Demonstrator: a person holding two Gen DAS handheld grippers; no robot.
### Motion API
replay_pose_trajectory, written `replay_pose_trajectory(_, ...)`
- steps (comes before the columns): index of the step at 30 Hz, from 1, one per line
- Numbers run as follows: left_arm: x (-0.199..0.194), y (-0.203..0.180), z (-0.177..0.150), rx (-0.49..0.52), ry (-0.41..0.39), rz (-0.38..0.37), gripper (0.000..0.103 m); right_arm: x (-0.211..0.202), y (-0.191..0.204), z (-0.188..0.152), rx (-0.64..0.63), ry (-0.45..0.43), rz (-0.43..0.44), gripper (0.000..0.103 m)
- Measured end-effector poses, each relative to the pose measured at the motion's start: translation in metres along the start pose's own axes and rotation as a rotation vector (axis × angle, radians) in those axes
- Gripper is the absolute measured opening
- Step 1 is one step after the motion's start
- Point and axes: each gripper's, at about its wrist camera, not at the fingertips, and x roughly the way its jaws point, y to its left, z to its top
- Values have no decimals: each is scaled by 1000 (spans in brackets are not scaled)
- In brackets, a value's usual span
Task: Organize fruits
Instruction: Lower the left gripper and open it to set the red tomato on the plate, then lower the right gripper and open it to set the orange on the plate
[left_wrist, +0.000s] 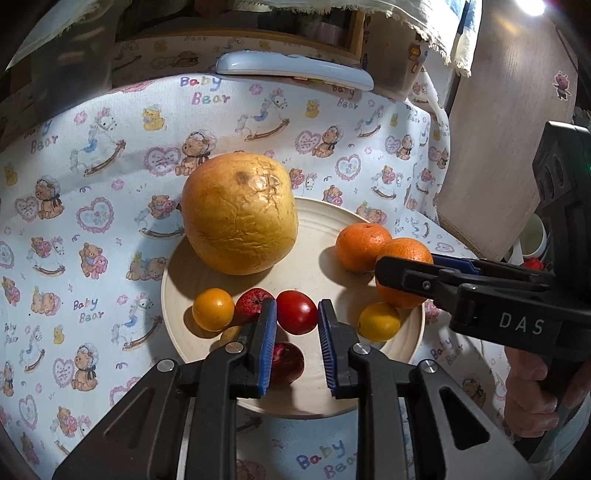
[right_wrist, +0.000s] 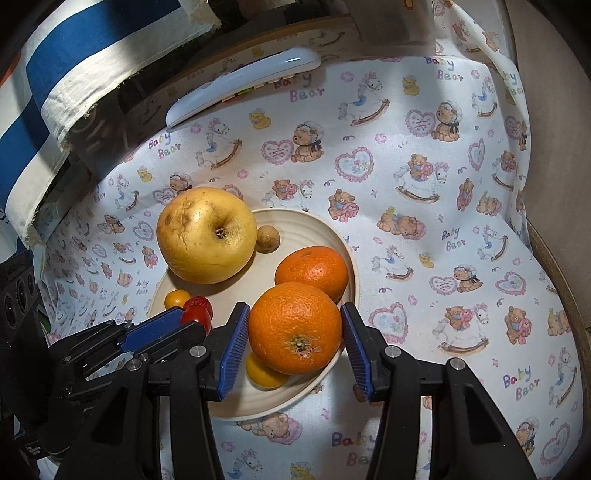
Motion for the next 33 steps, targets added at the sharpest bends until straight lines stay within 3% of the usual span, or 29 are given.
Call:
replay_pose_trajectory(20, -3, 6, -3, -5, -27, 71, 24, -9, 5, -1, -26, -40, -35, 61)
replay_pose_trajectory(27, -19, 9, -2, -32, -79, 110, 46, -30, 15, 1, -61, -128, -65, 67)
replay_pose_trajectory(33, -66, 16, -6, -16, -215, 197, 70, -64, 32, -1, -97, -272, -91, 76)
